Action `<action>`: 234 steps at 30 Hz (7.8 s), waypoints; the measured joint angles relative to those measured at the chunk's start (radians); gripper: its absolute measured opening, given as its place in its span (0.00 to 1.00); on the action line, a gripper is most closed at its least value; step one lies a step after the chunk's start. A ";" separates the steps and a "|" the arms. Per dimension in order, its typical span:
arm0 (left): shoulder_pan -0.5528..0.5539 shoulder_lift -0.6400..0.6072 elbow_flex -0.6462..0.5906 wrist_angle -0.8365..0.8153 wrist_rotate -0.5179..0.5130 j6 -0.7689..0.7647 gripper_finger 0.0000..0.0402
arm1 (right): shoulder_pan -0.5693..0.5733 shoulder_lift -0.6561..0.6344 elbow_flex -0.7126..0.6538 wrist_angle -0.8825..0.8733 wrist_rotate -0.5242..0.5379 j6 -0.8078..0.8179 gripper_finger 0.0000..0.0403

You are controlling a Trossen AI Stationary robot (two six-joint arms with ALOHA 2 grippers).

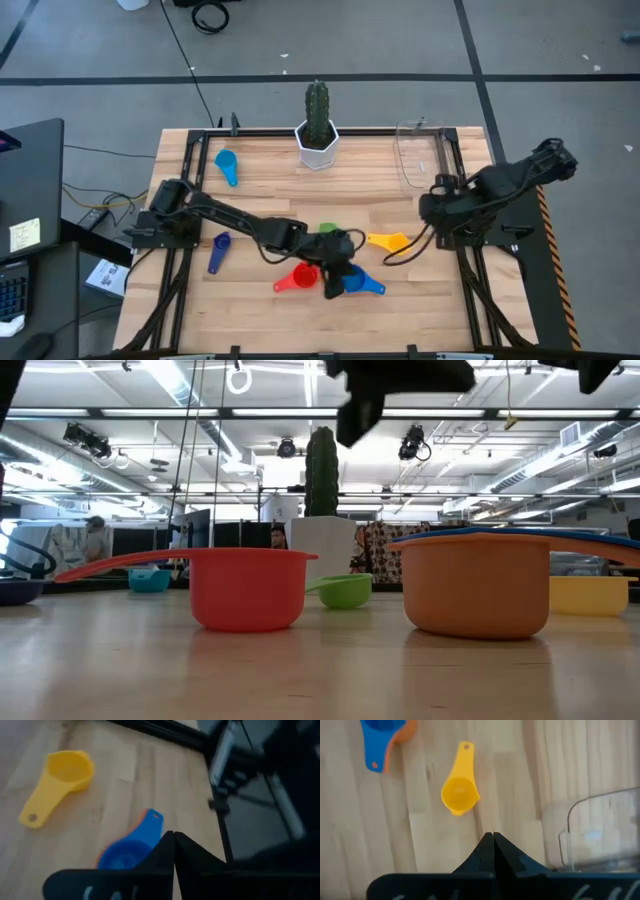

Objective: Nest measuring cups in basket
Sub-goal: Adjust the stacked measuring cups

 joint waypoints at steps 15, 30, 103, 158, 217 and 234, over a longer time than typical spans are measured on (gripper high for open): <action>-0.052 0.068 0.000 -0.045 -0.027 -0.361 0.01 | 0.005 -0.091 -0.003 0.022 -0.011 -0.085 0.00; -0.175 0.067 0.000 -0.270 -0.105 -0.556 0.00 | -0.010 -0.015 -0.178 0.393 -0.098 -0.143 0.00; -0.007 0.251 0.000 -0.053 -0.191 -0.369 0.03 | -0.068 0.413 -0.527 1.201 -0.395 -0.171 0.00; -0.056 0.283 0.240 0.063 -0.055 -0.454 0.00 | -0.306 0.312 -0.525 1.202 -0.283 -0.640 0.00; 0.056 0.345 0.238 -0.227 -0.116 -0.346 0.00 | -0.223 0.310 -0.527 1.174 -0.620 -0.593 0.00; 0.112 0.345 0.238 -0.136 -0.128 -0.182 0.00 | -0.223 0.310 -0.526 1.166 -0.620 -0.577 0.00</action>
